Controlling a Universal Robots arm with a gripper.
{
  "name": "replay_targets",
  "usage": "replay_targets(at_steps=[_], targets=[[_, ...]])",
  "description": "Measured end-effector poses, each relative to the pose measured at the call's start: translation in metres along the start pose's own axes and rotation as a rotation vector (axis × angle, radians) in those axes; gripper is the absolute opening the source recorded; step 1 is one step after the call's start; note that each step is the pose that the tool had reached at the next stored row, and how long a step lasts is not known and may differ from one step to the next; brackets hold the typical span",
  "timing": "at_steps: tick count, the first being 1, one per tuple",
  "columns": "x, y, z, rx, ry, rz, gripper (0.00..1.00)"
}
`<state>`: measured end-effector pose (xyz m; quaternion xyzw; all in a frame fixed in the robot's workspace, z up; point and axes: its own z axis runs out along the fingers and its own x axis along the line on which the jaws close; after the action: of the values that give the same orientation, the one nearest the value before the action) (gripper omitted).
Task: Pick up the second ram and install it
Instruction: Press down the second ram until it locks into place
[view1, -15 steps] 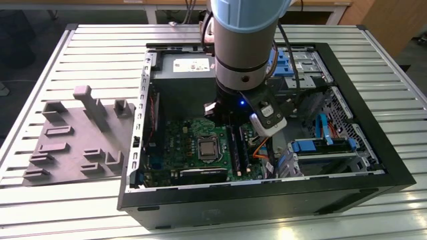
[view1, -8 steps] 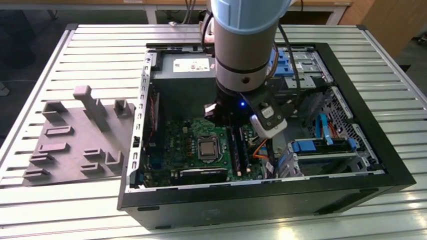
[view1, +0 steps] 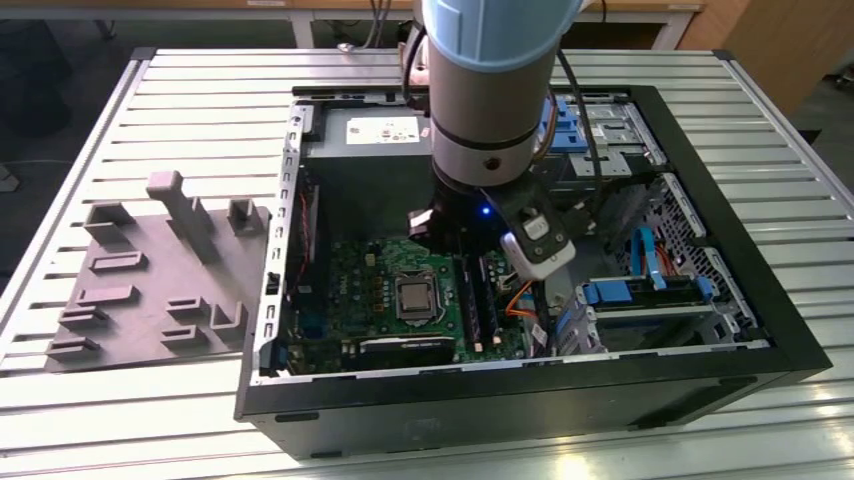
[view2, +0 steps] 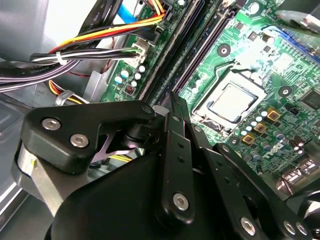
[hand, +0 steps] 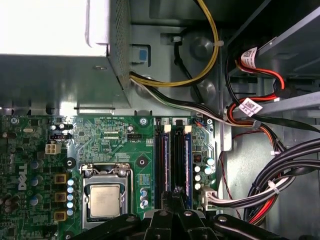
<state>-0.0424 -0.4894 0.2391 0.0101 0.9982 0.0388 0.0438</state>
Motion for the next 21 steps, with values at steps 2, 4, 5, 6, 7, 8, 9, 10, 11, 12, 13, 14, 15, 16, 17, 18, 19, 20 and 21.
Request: replay_targets(at_steps=[2, 4, 5, 6, 7, 8, 9, 10, 11, 12, 13, 14, 15, 16, 17, 18, 19, 20, 21], targets=[[0.0, -0.0007, 0.0, 0.0, 0.0, 0.0, 0.11], [0.0, -0.0014, -0.0001, 0.0, 0.0, 0.0, 0.11], [0.0, -0.0017, -0.0001, -0.0001, 0.0, 0.0, 0.11], [0.0, -0.002, -0.0001, 0.0, 0.0, 0.0, 0.11], [-0.0001, -0.0023, -0.0002, -0.0001, 0.0, 0.0, 0.11], [-0.0001, -0.0026, -0.0002, 0.0, 0.0, 0.0, 0.11], [-0.0001, -0.003, -0.0002, 0.0, 0.0, 0.0, 0.11], [-0.0001, -0.0033, -0.0003, 0.0, 0.0, 0.0, 0.11], [-0.0001, -0.0036, -0.0003, 0.0001, 0.0, 0.0, 0.11], [-0.0001, -0.004, -0.0003, 0.0001, 0.0001, 0.0, 0.11], [-0.0001, -0.0043, -0.0003, 0.0, 0.0, 0.0, 0.11], [-0.0001, -0.0046, -0.0003, 0.0, 0.0, 0.0, 0.11], [-0.0001, -0.005, -0.0004, 0.0, 0.0, 0.0, 0.11], [-0.0001, -0.0053, -0.0004, 0.0, 0.0, 0.0, 0.11], [-0.0001, -0.0057, -0.0004, 0.0, 0.0, 0.0, 0.11], [-0.0001, -0.0061, -0.0005, 0.0, 0.0, 0.0, 0.11], [-0.0001, -0.0064, -0.0005, 0.0, 0.0, 0.0, 0.11], [-0.0001, -0.0068, -0.0005, 0.0, 0.0, 0.0, 0.11], [-0.0002, -0.0072, -0.0005, 0.0, 0.0, 0.0, 0.11]])
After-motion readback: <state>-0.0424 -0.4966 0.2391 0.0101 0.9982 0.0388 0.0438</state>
